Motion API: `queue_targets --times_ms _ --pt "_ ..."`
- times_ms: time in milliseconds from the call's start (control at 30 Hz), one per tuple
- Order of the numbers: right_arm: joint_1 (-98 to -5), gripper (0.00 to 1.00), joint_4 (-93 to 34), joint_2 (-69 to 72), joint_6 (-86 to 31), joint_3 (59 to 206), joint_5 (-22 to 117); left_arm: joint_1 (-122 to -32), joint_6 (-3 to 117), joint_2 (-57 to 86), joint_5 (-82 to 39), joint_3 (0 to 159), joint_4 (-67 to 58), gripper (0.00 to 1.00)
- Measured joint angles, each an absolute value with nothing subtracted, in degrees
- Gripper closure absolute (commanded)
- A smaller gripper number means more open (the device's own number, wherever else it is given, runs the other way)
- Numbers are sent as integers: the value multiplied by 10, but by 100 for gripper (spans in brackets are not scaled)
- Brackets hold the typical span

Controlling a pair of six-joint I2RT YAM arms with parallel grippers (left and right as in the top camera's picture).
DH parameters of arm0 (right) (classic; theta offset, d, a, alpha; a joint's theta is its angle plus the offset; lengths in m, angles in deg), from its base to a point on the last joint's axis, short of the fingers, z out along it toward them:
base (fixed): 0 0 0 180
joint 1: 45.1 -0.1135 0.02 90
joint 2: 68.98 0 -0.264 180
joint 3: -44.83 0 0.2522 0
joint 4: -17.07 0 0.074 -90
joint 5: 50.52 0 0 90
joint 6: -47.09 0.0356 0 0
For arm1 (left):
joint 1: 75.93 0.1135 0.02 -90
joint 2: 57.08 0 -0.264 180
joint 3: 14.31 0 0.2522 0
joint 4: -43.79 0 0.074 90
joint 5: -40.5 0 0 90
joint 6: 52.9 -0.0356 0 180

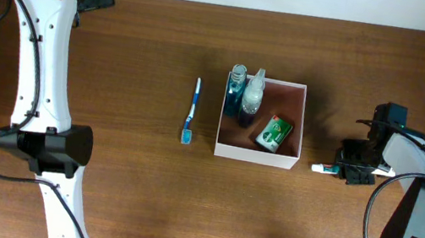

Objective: Pack container
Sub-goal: 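Lift the toothpaste tube left and drop it into the pink box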

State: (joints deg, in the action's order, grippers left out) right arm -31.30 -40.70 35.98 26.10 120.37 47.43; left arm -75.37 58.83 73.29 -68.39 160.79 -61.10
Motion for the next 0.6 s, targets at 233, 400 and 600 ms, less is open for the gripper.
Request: queue_targets --times_ms 233,400,600 --pt "-313 77 -406 360 261 1204 474 -754 588 733 -684 1608 -613 1" --pt "-313 83 -406 360 261 1204 474 -754 589 733 -684 1608 -618 1" --pt "-313 90 -406 360 260 1204 474 -754 588 733 -684 1608 -621 0"
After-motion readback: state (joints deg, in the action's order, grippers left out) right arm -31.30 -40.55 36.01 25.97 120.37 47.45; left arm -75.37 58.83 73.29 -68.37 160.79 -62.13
